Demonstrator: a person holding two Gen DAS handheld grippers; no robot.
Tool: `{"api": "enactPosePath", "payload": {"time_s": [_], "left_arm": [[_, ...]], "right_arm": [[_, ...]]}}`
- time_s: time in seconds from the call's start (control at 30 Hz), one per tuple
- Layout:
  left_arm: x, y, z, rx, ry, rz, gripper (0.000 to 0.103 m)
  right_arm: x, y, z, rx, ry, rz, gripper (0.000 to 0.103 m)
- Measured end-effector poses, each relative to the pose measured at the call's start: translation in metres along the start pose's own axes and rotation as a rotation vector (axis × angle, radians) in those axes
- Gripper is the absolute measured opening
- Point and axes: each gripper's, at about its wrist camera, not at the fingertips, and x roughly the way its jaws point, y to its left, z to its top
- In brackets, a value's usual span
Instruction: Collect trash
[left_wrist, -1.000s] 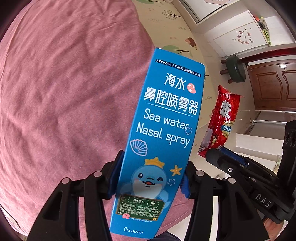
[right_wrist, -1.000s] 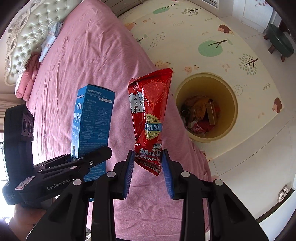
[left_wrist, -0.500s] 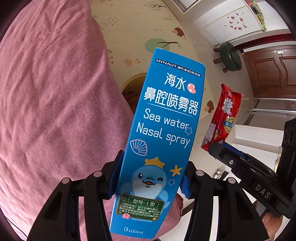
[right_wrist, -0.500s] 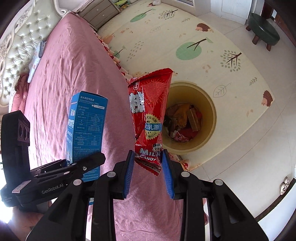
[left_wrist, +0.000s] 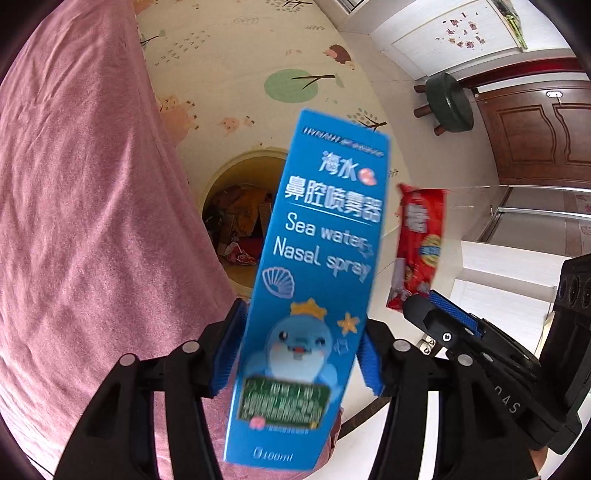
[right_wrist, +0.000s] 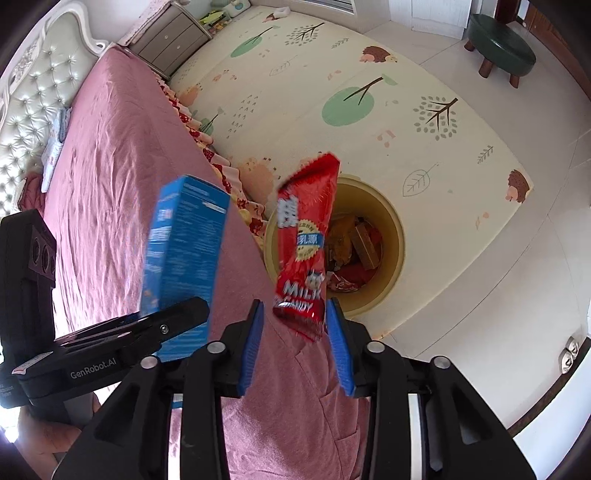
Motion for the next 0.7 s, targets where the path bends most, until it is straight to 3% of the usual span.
{"api": "enactPosePath", "payload": {"time_s": [0.07, 0.33, 0.7], "left_arm": [[-0.003, -0.002, 0.002, 0.017, -0.019, 0.025, 0.071], [-0.013, 0.007, -0.009, 0.023, -0.025, 0.049, 0.071], [-0.047, 0.039, -0.041, -0.020, -0.071, 0.072, 0.071]], "right_arm": [[-0.001, -0.005, 0.003, 0.012, -0.002, -0.008, 0.045], [-0.005, -0.003, 0.003, 0.002, -0.010, -0.023, 0.045], [-0.016, 0.038, -0.020, -0.081, -0.003, -0.010, 0.045]]}}
